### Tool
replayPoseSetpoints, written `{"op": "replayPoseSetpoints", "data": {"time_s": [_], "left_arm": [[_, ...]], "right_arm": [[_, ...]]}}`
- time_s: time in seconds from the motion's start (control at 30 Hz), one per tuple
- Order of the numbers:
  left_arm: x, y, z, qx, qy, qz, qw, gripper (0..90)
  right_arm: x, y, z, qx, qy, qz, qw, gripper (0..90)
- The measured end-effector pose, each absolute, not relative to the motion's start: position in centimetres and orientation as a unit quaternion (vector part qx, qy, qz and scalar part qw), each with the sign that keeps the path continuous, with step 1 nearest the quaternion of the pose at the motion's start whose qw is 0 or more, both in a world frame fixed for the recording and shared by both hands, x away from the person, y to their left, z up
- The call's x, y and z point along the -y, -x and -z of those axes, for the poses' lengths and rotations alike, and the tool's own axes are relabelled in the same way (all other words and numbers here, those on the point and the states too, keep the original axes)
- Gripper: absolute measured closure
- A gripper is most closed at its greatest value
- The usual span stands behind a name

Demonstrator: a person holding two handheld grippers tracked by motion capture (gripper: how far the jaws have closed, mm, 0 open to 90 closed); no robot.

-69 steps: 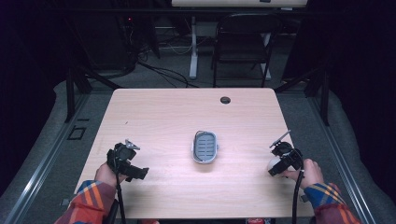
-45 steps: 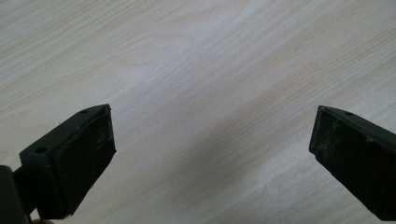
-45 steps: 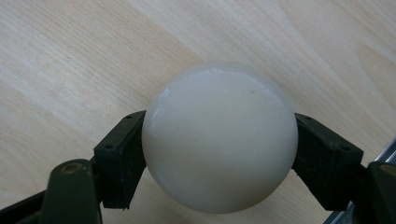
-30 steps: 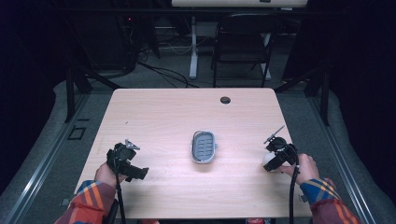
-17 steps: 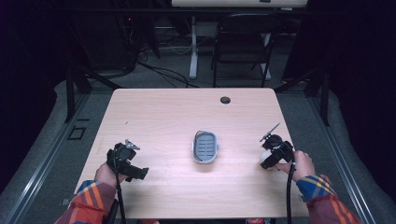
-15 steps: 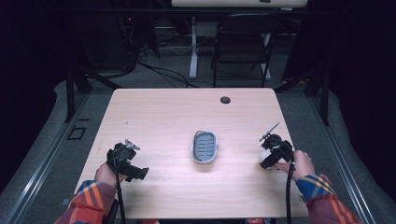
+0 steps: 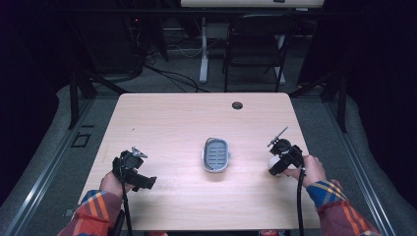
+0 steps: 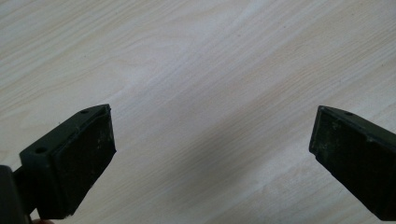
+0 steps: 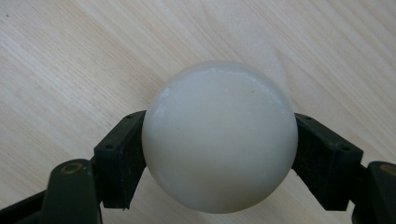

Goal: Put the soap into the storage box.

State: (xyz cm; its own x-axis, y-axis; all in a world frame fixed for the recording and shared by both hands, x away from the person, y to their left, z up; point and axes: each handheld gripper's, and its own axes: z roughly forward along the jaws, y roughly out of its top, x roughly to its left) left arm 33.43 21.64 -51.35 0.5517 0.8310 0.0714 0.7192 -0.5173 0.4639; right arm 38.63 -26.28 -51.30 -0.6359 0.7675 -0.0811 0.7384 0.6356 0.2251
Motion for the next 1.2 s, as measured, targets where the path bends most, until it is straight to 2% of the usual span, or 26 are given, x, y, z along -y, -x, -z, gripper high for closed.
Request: {"op": "replayPoseSetpoints", "data": {"time_s": [1.2], "left_arm": [[-21.6,-33.5,51.4,-0.449,-0.861,-0.141,0.195,0.3]], "right_arm": [[20.6,-41.3,49.2,-0.924,-0.361,-0.094,0.087,24.6]]}}
